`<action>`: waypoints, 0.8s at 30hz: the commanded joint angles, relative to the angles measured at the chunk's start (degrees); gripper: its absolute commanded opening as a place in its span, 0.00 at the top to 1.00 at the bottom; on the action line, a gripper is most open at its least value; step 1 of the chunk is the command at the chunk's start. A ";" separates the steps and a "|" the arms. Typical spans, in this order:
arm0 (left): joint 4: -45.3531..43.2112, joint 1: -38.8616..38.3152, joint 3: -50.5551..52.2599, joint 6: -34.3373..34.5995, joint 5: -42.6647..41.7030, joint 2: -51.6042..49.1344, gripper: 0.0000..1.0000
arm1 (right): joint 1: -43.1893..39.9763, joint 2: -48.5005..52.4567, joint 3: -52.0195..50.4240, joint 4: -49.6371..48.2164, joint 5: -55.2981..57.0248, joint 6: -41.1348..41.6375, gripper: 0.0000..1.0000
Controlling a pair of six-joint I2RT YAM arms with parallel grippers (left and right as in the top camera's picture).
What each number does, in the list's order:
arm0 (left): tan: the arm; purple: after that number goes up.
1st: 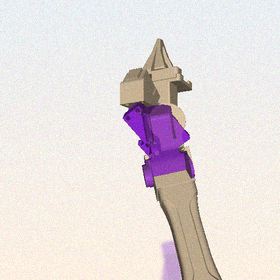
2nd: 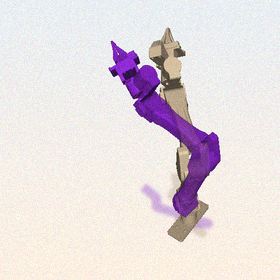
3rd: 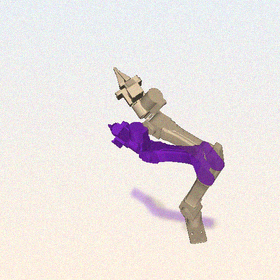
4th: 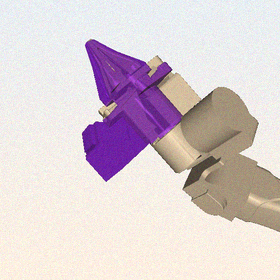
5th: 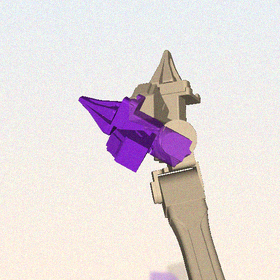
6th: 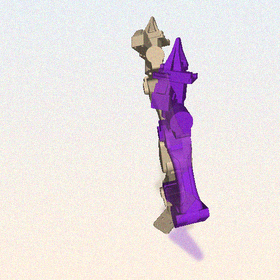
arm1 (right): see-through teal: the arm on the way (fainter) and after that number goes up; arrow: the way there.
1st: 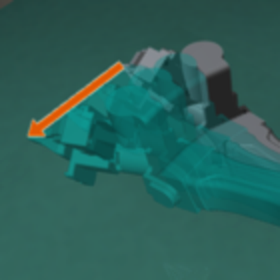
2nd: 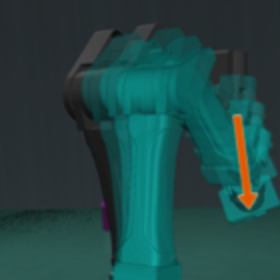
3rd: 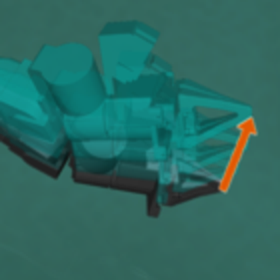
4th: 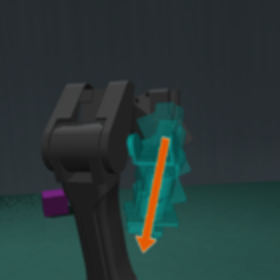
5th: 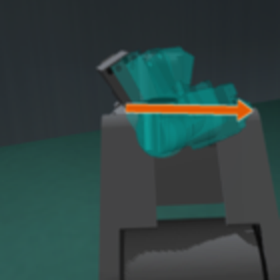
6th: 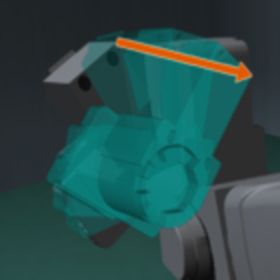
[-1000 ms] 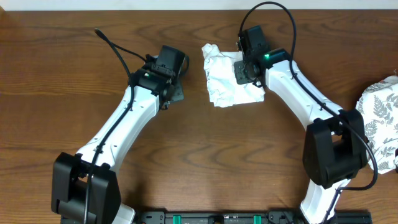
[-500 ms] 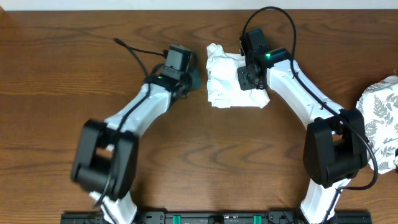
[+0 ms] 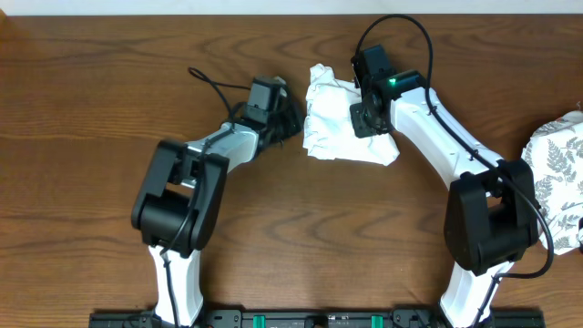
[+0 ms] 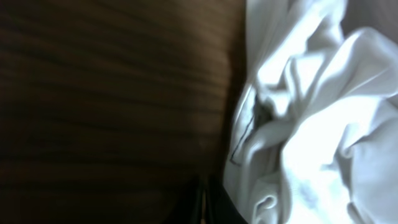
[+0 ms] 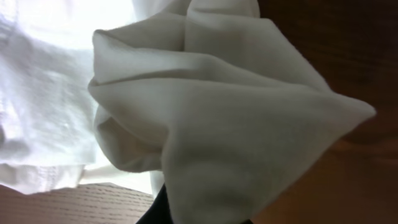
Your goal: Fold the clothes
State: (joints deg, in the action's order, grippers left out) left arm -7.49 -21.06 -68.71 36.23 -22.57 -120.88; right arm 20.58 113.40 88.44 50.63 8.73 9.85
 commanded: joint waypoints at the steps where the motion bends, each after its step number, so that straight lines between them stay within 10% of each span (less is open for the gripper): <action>1: 0.50 -1.70 0.24 0.52 -2.01 -1.60 0.94 | -0.48 -2.54 0.76 0.87 2.47 -0.11 0.99; 24: 3.76 -7.56 0.24 0.52 -5.55 -1.60 0.94 | 2.89 -3.13 1.70 -7.15 -8.17 10.12 0.98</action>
State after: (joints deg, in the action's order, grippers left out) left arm -5.02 -27.75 -68.73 36.25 -28.40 -121.03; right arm 21.65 111.87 88.55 43.90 2.50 18.68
